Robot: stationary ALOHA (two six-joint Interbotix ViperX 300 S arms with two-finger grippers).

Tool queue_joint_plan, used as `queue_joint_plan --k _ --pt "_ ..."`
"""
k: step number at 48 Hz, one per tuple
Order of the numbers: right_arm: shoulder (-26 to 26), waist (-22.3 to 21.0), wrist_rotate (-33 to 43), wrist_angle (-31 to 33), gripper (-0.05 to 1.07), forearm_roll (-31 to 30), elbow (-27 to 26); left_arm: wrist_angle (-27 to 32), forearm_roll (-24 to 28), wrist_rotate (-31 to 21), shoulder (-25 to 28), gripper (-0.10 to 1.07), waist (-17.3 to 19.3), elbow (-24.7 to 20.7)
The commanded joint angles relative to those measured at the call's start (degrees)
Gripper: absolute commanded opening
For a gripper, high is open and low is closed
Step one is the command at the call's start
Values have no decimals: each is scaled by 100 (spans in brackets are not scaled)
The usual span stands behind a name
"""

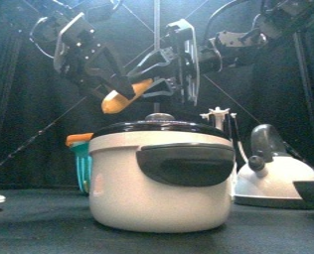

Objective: Place banana into pan

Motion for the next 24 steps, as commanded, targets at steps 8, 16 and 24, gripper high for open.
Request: queue_joint_plan --k 8,16,24 --pt "-325 -97 0 -35 58 9 123 158 70 -70 -422 99 -26 105" --pt "-712 -105 18 18 58 26 431 272 26 -149 -677 99 -44 264" --pt "-1318 -62 26 325 58 132 826 343 18 -176 -984 99 -97 510"
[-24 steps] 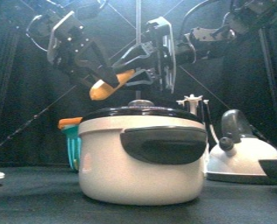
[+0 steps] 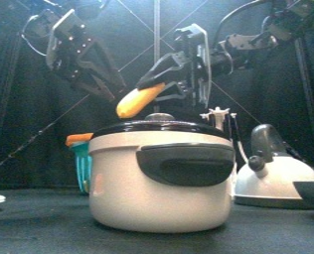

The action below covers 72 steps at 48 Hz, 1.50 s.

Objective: Place banana into pan

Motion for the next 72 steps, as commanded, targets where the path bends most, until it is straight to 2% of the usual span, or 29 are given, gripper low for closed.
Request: queue_joint_plan --k 1,9,13,20,34,41,46,64,72 --pt "-571 9 9 158 58 97 123 53 9 -18 -202 99 -26 53" --pt "-1187 457 9 826 58 369 475 79 -26 -26 -396 99 -9 334" --pt "-1556 826 0 1380 58 563 580 79 -53 -35 -457 99 9 466" --pt "-2197 1230 18 2320 58 949 747 70 -237 -26 -580 99 79 571" --pt "-2760 1644 0 3709 58 2092 1134 79 -255 -26 -677 99 176 721" --pt "-2698 1661 9 4438 58 2487 1046 79 -290 -35 -677 99 264 738" --pt "-2558 1679 0 4693 58 2575 984 79 -325 -35 -677 99 334 738" --pt "-1688 1749 -35 4975 59 2294 844 105 -422 -35 -677 99 422 782" --pt "-1547 1784 0 5142 63 2232 756 132 -527 -35 -677 99 536 791"
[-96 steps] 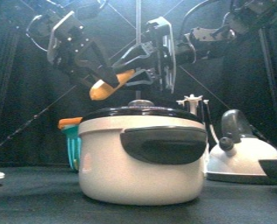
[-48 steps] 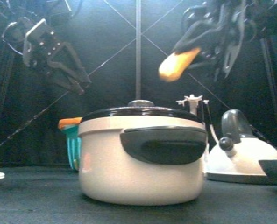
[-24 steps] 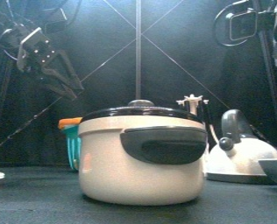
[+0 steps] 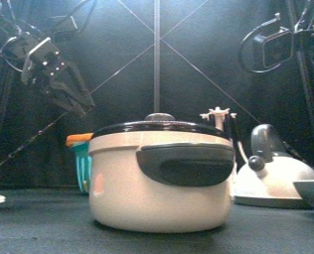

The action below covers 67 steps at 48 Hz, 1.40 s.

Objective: Place banana into pan

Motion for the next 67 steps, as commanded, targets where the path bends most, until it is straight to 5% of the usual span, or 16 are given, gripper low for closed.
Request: queue_joint_plan --k 1,24,45,67 --pt "0 26 9 53 64 -9 -176 35 -18 -9 -18 99 62 -62" --pt "79 44 0 70 100 -466 -343 35 -264 -9 -35 99 53 -79" --pt "18 62 -18 -149 100 -1107 -510 35 -246 -9 -53 99 123 -44" --pt "-26 -220 -26 -1125 101 -1863 -615 114 -281 -18 -211 99 220 26"
